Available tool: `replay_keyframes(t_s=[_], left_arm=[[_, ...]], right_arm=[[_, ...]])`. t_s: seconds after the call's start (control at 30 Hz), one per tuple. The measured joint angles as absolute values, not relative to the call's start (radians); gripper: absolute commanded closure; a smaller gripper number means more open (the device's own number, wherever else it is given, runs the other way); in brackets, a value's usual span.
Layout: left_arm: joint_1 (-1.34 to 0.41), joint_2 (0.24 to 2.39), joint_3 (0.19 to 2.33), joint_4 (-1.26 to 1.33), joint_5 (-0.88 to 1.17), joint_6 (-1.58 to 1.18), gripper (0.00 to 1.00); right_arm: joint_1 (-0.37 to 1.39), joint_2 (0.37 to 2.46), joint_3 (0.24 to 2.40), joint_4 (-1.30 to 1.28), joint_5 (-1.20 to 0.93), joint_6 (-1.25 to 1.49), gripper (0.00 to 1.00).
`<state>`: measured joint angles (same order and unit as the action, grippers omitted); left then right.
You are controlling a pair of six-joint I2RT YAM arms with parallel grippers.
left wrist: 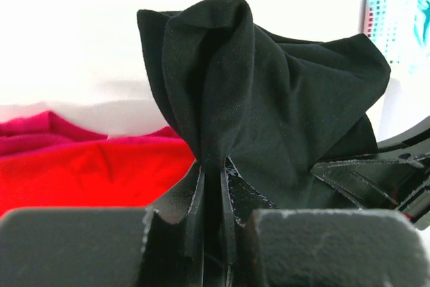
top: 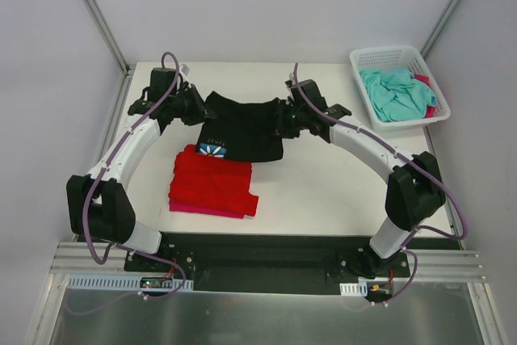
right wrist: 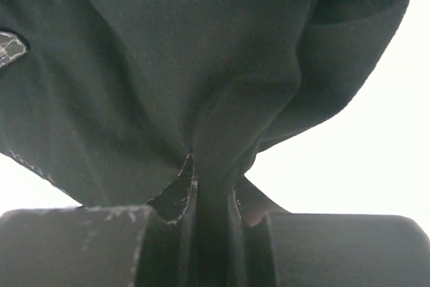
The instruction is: Fold and stack the t-shirts
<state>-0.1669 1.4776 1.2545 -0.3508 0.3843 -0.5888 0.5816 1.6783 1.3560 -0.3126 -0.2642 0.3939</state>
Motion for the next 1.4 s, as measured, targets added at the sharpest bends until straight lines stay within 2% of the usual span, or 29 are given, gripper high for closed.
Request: replay_keyframes(t_s=[0.6, 1.03, 1.4], left_arm=[[-0.103, 1.303, 1.158, -0.532, 0.304, -0.555, 1.0], [-0.063, 1.182, 1.076, -0.652, 0.198, -0.54, 1.0], [-0.048, 1.207, 1.035, -0.672, 0.144, -0.536, 1.0]], right_arm=[[0.804, 1.687, 1.394, -0.379, -0.131, 0.431, 1.0], [0.896, 1.72, 1.397, -0.374, -0.101, 0.474, 1.0], [0.926, 1.752, 1.397, -0.36, -0.093, 0.49, 1.0]])
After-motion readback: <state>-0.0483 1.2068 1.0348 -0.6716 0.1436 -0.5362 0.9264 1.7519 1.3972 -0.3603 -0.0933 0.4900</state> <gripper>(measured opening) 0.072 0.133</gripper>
